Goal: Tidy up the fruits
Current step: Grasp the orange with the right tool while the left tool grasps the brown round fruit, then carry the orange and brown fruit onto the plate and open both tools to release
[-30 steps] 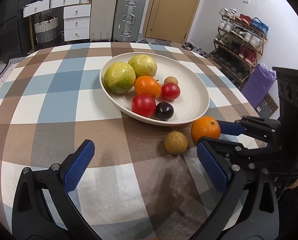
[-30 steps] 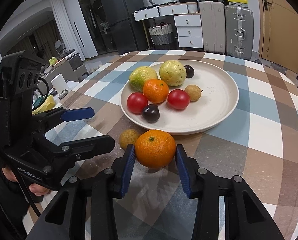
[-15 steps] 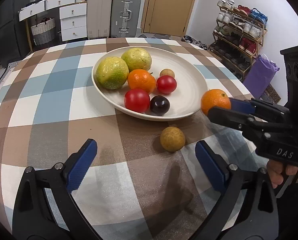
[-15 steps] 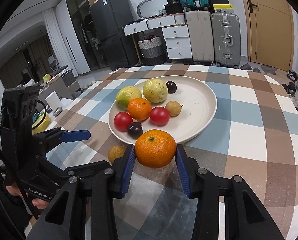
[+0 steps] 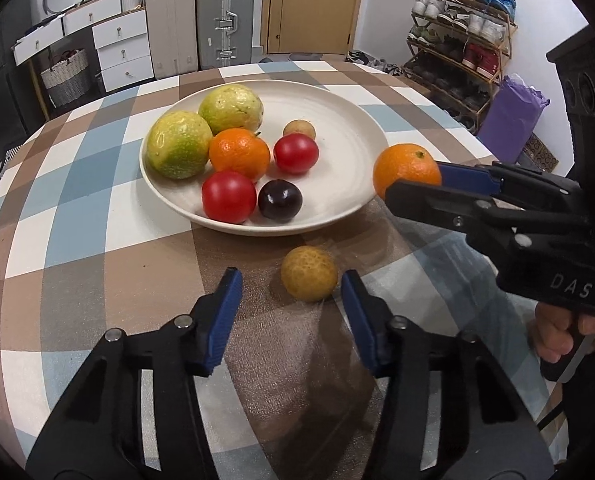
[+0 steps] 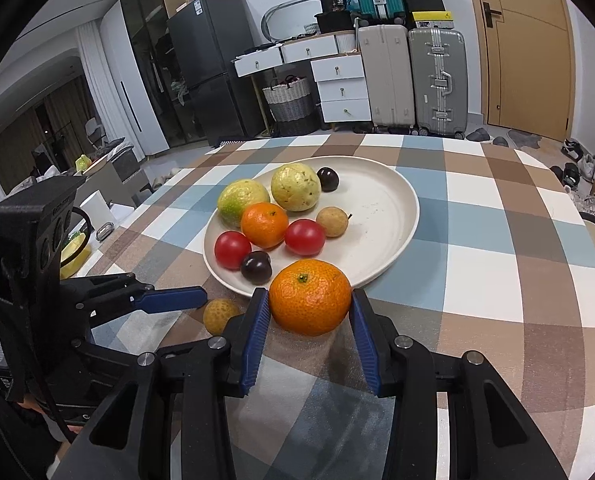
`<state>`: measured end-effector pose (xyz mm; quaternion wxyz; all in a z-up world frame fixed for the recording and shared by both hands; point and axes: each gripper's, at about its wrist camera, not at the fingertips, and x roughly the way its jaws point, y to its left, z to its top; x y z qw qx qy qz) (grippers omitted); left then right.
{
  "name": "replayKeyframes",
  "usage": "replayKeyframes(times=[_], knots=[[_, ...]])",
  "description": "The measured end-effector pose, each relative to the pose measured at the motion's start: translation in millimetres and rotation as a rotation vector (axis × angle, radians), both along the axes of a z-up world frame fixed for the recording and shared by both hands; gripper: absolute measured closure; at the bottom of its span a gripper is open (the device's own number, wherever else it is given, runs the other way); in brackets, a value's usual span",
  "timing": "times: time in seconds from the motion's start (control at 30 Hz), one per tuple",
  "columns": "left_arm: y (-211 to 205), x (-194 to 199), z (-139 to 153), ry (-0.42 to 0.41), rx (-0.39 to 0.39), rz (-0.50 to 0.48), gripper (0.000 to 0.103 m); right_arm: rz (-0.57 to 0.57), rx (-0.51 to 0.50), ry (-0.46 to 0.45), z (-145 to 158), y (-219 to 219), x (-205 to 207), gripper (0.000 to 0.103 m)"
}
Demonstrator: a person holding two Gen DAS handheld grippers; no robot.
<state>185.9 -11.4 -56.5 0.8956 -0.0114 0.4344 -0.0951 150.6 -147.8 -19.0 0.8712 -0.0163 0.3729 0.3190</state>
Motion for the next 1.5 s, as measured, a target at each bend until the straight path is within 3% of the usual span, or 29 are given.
replayKeyframes(times=[0.2, 0.97, 1.23, 1.5], knots=[[2, -2, 1, -0.003, -0.035, -0.015, 0.077, -0.004, 0.003, -0.001, 0, 0, 0, 0.061], [15, -19, 22, -0.119, -0.052, 0.045, 0.078, -0.028, 0.044, -0.007, 6, -14, 6, 0.061], [16, -8, 34, -0.143, -0.072, 0.056, 0.078, -0.062, 0.079, -0.051, 12, -18, 6, 0.061], [8, 11, 44, -0.169, -0.083, 0.059, 0.078, -0.071, 0.090, -0.037, 16, -15, 17, 0.061]])
